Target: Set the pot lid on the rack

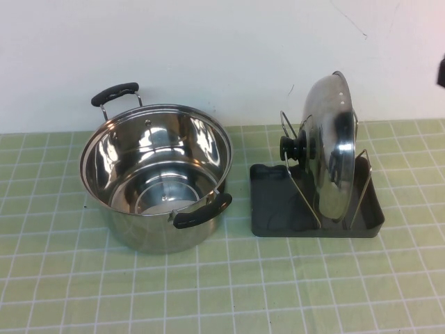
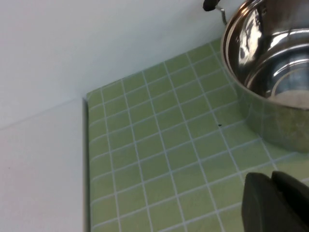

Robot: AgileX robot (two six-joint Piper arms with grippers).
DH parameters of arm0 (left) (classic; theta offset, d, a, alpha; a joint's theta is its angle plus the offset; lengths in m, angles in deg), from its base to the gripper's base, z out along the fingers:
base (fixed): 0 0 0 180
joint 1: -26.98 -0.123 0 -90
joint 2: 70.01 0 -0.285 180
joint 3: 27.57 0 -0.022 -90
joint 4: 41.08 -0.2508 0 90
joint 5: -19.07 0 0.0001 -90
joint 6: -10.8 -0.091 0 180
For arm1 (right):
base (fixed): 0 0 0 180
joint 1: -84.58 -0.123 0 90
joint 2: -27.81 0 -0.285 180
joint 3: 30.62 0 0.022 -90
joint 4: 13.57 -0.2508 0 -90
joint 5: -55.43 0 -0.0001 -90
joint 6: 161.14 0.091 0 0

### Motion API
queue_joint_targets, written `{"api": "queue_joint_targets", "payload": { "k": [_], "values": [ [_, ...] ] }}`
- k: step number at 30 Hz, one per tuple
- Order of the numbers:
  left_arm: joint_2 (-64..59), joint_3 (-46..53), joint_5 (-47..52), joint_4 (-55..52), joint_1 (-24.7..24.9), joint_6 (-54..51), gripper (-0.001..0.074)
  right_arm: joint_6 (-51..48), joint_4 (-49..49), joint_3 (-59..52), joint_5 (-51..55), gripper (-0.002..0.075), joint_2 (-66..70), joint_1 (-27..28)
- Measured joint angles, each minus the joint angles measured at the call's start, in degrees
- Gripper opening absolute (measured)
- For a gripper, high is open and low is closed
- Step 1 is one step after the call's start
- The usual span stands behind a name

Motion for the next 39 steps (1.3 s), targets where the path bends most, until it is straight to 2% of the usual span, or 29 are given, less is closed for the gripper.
{"api": "queue_joint_targets", "payload": {
  "k": [4,6,10,14,16,20,23,28,30,34,39],
  "values": [
    [0.0,0.0,-4.41,1.19,0.0,2.17,-0.0001,-12.85,0.34,0.85,1.11,0.0002,-5.67,0.0],
    [0.0,0.0,-7.47,1.17,0.0,2.28,-0.0001,-17.39,0.35,1.11,7.69,0.0001,-9.44,0.0],
    [0.0,0.0,-11.01,0.02,0.0,2.39,-0.0001,-24.34,-0.15,1.46,28.09,0.0,-15.16,0.0],
    [0.0,0.0,-9.41,-2.31,0.0,2.39,-0.0001,-35.4,-1.57,1.55,50.7,0.0,-17.5,0.0],
    [0.0,0.0,-6.33,-2.66,0.0,2.52,-0.0001,-48.24,-7.12,1.6,62.46,-0.0001,-17.61,0.0],
    [0.0,0.0,0.24,-2.55,0.0,5.83,-0.0001,-75.36,-34.49,2.74,90.89,-0.0001,-17.41,0.0],
    [0.13,0.73,-0.86,-1.17,0.0,9.99,-0.0001,-88.01,-57.43,1.94,102.1,-0.0001,-18.05,0.02],
    [2.08,6.56,-14.43,-0.13,0.0,12.39,-0.0001,-106.15,-88.92,-3.02,101.11,-0.0001,-24.25,0.02],
    [2.95,9.76,-20.2,-0.13,0.0,14.77,-0.0001,-112.56,-98.73,-5.66,100.26,-0.0001,-28.74,0.02],
    [4.36,17.93,-30.69,-1.88,0.0,20.12,-0.0001,-121.98,-110.51,-12.52,97.69,-0.0001,-36.18,0.02],
    [4.64,26.59,-44.31,-5.68,0.0,22.79,-0.0001,-126.94,-119.54,-22.65,92.78,-0.0001,-46.33,0.02]
  ]
}}
